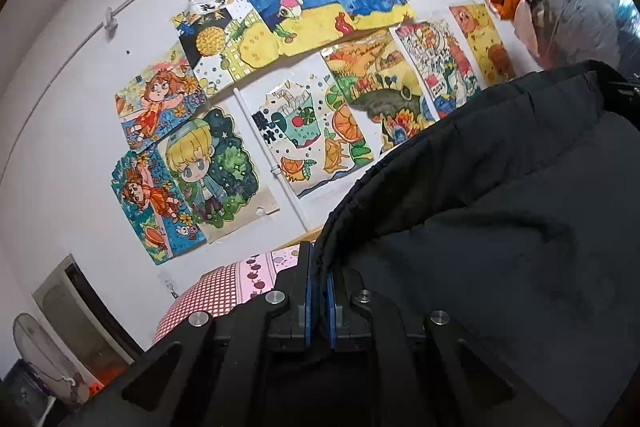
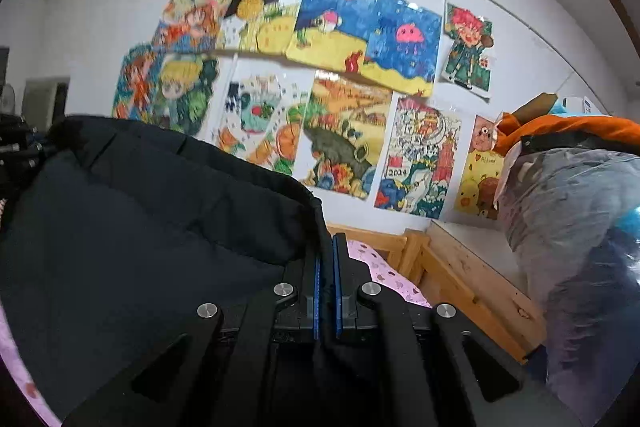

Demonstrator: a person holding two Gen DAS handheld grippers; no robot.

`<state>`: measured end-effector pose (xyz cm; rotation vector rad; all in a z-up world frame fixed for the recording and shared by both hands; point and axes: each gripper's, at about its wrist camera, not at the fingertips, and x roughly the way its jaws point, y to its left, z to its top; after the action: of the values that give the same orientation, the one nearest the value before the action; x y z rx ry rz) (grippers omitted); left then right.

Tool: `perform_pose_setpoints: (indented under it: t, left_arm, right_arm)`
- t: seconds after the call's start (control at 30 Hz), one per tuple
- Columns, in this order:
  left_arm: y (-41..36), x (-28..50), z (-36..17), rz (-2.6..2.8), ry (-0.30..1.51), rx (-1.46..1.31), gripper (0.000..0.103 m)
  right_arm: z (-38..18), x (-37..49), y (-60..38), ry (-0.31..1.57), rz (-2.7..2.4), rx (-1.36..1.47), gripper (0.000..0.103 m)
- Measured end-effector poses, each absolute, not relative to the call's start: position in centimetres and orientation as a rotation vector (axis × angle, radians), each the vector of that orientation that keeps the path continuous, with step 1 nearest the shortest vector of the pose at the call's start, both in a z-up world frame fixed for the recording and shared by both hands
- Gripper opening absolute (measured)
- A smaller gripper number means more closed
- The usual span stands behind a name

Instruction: Fold large clothes

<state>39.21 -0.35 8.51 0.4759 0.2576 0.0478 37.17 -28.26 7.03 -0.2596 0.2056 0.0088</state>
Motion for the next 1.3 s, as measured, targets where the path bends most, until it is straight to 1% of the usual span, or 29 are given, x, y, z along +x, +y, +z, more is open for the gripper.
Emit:
perform_pose_setpoints:
  t: [0.1, 0.3, 0.53, 0.63, 0.9, 1.0, 1.03, 1.1, 1.13, 1.17, 1.2, 1.23, 1.27, 1.3]
  left_arm:
    - [-0.7, 41.2, 7.6, 0.048, 0.275, 0.484, 0.006]
    - [-0.8, 45.9, 5.2, 0.05, 0.366, 0.468, 0.006]
    - [0.0, 48.5, 1.6, 0.029, 0.474, 0.42, 0.006]
    - [0.3, 48.9, 0.6, 0.006, 0.49, 0.405, 0.006]
    - [0.0, 49.2, 0.5, -0.008, 0.502, 0.404, 0.009]
    - [0.3, 49.4, 0.6, -0.031, 0.522, 0.385, 0.009]
    - [0.4, 49.5, 0.7, -0.037, 0.528, 0.378, 0.011]
    - [0.7, 49.5, 0.9, -0.051, 0.539, 0.361, 0.019]
    - [0.9, 49.4, 1.2, -0.058, 0.538, 0.343, 0.03]
    - [1.2, 49.2, 1.6, -0.079, 0.537, 0.314, 0.046]
    - [1.4, 48.9, 1.9, -0.093, 0.532, 0.291, 0.056]
    - [1.7, 48.6, 2.4, -0.093, 0.518, 0.264, 0.078]
    - [2.0, 48.1, 2.9, -0.082, 0.495, 0.239, 0.086]
    - [2.3, 47.7, 3.4, -0.083, 0.478, 0.215, 0.086]
  right_arm:
    - [5.9, 39.7, -28.0, 0.238, -0.008, -0.274, 0.005]
    - [3.2, 44.4, -27.3, 0.316, -0.031, -0.315, 0.005]
    - [0.3, 47.6, -26.0, 0.39, -0.032, -0.352, 0.005]
    - [-0.8, 48.0, -25.8, 0.412, -0.035, -0.346, 0.005]
    - [-1.6, 48.1, -26.1, 0.424, -0.039, -0.328, 0.005]
    - [-1.5, 48.2, -26.6, 0.432, -0.014, -0.298, 0.006]
    - [-1.4, 48.1, -26.8, 0.435, -0.004, -0.284, 0.007]
    - [-1.1, 48.0, -27.4, 0.437, 0.015, -0.259, 0.012]
    - [-1.0, 47.8, -27.6, 0.43, 0.019, -0.249, 0.018]
    - [-0.6, 47.4, -27.9, 0.411, 0.019, -0.236, 0.025]
    - [-0.3, 46.9, -28.2, 0.393, 0.019, -0.229, 0.043]
    - [0.3, 46.2, -28.4, 0.366, 0.018, -0.221, 0.062]
    - [0.7, 45.6, -28.6, 0.344, 0.016, -0.215, 0.068]
    - [1.0, 45.0, -28.7, 0.332, 0.019, -0.212, 0.069]
